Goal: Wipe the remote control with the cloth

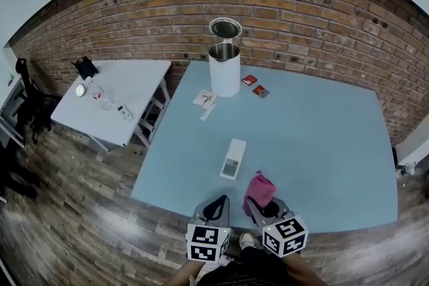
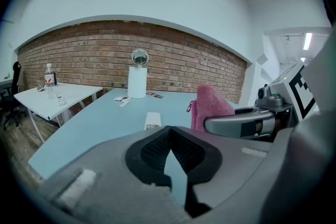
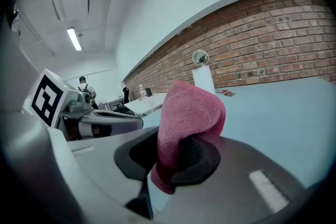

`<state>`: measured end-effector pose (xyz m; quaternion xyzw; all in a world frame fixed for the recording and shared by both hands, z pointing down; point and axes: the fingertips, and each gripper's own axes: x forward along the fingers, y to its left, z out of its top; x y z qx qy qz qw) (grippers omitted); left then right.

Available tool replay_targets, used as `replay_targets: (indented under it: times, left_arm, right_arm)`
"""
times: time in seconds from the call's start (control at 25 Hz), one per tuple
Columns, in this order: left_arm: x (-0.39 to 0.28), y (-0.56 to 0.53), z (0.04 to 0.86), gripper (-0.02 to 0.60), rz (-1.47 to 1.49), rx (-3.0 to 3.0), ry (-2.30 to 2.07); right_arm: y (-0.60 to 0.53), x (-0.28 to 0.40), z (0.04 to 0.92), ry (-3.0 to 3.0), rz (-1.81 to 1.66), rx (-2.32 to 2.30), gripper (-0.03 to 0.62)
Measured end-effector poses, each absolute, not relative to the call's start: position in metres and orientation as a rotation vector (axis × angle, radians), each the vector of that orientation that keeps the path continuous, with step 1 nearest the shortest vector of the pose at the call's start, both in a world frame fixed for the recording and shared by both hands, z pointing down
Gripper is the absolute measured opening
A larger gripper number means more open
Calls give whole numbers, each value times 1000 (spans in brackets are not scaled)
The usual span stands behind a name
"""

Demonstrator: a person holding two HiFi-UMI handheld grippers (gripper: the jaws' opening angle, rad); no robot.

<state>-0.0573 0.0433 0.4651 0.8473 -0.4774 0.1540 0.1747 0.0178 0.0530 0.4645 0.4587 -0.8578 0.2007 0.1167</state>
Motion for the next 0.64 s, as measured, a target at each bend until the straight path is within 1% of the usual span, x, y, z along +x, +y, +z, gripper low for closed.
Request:
replay_targets:
  times: [0.64]
  left_arm:
    - [-59, 51, 465, -3, 472, 2457, -1273]
  right_arm:
    - [65, 7, 456, -2470, 537, 1413, 66]
